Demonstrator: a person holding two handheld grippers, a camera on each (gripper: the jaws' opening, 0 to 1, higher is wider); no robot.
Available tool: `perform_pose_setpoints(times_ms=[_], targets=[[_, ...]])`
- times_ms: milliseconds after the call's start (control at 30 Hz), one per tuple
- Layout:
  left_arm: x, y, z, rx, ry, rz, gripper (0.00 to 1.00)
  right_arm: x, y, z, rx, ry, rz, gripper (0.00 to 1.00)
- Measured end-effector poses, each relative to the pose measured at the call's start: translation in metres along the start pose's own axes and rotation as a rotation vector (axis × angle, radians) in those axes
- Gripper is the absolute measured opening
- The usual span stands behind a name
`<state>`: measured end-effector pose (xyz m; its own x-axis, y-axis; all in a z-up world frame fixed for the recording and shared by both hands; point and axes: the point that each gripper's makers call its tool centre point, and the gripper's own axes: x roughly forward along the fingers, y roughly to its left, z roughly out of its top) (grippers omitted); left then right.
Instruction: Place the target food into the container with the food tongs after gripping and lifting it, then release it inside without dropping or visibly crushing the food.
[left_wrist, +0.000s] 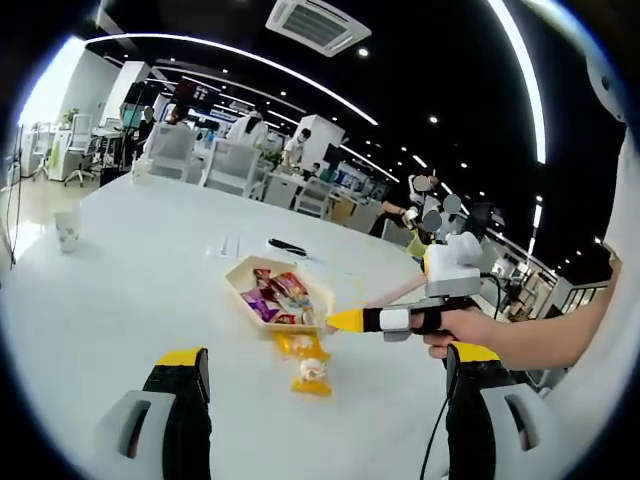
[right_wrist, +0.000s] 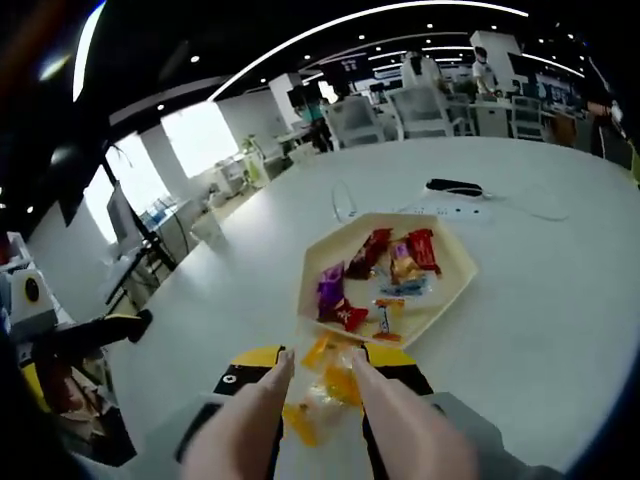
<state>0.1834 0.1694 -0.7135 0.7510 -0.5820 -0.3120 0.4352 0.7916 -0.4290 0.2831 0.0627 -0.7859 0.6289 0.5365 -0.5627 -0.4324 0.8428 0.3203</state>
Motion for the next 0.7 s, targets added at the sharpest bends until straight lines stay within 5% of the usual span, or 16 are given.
perform_pose_setpoints(times_ms=[700], targets=[[-0.002,0.003,-0.005,-0.009,0.007,0.008,0.99,0.005,0.004,-0.019,-0.006,0.046,0.0,0.29]])
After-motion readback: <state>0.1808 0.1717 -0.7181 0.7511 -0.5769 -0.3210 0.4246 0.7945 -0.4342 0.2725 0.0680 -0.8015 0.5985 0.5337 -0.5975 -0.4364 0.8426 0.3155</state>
